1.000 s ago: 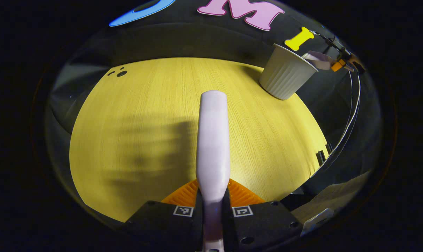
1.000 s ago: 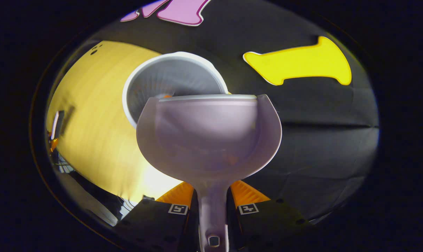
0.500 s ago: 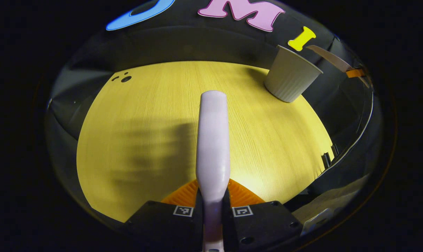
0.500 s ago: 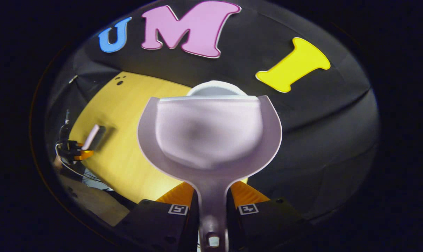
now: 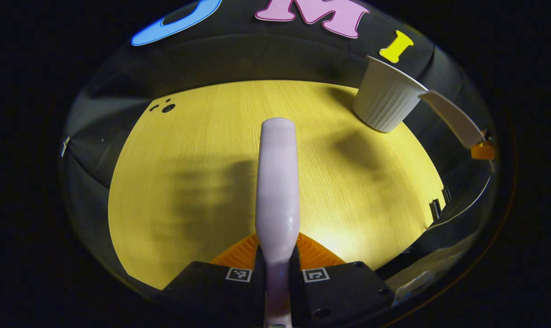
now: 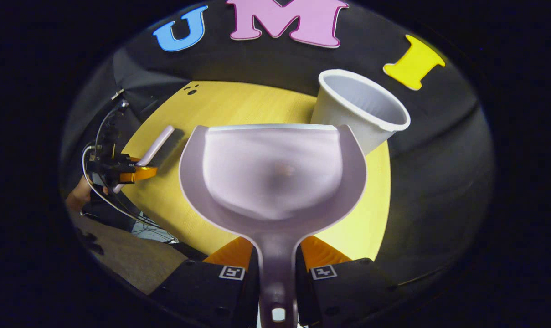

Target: Pick up the small broom and dustpan from the desktop, sweep the trash into the dustpan with the broom, and then empty the trash into the garbage bin.

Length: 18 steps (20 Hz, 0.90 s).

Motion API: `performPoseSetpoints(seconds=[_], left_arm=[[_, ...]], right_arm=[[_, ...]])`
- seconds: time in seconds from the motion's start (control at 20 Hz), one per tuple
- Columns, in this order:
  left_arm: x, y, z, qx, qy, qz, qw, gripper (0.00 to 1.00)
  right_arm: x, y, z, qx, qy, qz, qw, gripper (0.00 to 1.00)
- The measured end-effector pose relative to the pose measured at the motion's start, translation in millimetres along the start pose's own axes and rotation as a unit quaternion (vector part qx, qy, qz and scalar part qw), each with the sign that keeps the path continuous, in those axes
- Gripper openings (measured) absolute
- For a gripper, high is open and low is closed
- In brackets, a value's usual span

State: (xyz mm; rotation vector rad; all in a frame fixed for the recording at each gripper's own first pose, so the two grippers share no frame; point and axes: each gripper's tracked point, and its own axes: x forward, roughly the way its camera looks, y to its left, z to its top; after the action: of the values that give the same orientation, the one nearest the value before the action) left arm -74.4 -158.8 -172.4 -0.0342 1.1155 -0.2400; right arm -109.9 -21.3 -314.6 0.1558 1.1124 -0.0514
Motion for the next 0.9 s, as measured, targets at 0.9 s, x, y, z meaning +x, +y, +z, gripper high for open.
performPoseSetpoints(seconds=[0.9], left_arm=[[57,23,-24,0.038,0.034,0.040,0.998,0.27]], right_arm=[[129,44,-71,0.004,0.036,0.002,0.999,0.37]])
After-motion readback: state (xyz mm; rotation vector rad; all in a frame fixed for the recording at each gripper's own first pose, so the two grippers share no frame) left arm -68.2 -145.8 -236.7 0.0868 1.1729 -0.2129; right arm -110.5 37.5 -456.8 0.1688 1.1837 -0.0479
